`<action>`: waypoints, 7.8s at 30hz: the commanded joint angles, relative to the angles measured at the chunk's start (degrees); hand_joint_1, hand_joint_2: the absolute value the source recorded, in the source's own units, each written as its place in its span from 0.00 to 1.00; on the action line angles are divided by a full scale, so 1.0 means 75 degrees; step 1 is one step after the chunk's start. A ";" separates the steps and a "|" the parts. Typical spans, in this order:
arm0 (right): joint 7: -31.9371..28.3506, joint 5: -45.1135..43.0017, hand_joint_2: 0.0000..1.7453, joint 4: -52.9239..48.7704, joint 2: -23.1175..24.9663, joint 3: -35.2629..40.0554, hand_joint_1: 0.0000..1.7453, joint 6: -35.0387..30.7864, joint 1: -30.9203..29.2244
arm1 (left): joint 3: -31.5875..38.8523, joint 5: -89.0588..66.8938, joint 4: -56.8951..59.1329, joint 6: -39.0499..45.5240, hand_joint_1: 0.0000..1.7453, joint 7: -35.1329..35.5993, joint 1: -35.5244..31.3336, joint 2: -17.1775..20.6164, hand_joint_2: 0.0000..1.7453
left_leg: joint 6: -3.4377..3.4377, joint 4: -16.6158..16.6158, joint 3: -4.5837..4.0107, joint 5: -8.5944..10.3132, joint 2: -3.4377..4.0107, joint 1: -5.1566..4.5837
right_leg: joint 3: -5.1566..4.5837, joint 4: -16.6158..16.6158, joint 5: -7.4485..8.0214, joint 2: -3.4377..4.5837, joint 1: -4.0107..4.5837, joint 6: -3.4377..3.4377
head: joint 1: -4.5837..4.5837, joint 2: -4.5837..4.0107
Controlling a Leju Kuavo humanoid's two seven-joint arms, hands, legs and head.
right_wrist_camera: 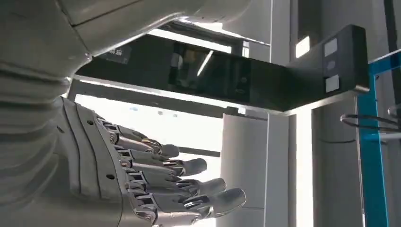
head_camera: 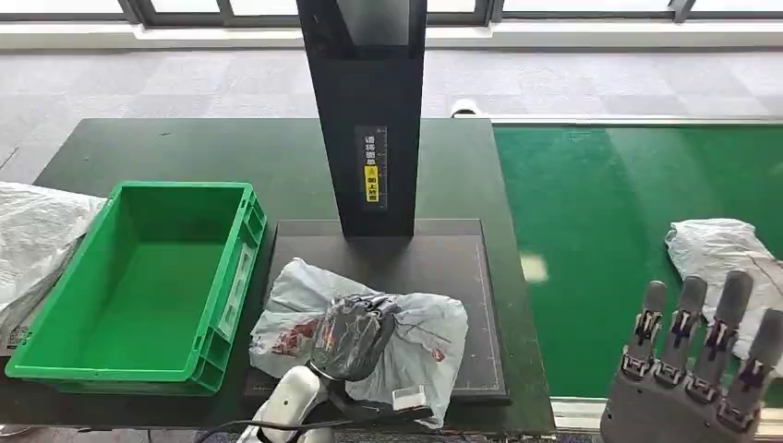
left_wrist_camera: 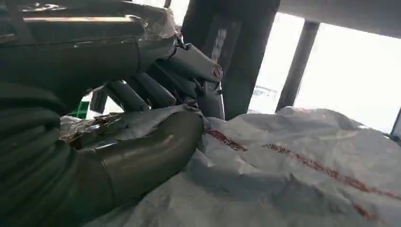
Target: Moved the parcel from conveyor to table for the left to box.
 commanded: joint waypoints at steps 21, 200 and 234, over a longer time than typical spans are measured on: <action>0.0020 -0.0391 1.00 0.0253 0.0562 -0.1017 0.00 0.0651 0.0132 | 0.1100 0.2860 -0.3542 0.0878 1.00 -0.1982 0.1455 0.0484 1.00 | -0.0003 -0.0019 0.0011 0.0004 0.0014 0.0005 | 0.0003 -0.0021 0.0007 0.0008 0.0007 -0.0012 | 0.0000 0.0000; 0.6067 0.9009 1.00 1.0906 -0.0427 -0.4802 0.00 -0.1551 -0.4321 | 0.0893 0.8688 -0.5692 -0.4669 0.00 -0.2665 0.2239 0.1165 0.00 | -0.0022 -0.0017 0.0013 0.0037 -0.0013 0.0033 | 0.0012 -0.0028 0.0038 -0.0010 0.0034 -0.0024 | 0.0003 0.0000; 0.6331 0.9658 1.00 1.3272 -0.2104 -0.6349 0.00 -0.1496 -0.5266 | 0.1222 0.8945 -0.5243 -0.5011 0.00 -0.2665 0.2163 0.1168 0.00 | -0.0003 -0.0015 0.0009 0.0027 0.0029 0.0004 | -0.0008 -0.0023 0.0046 0.0029 0.0005 -0.0003 | 0.0006 -0.0003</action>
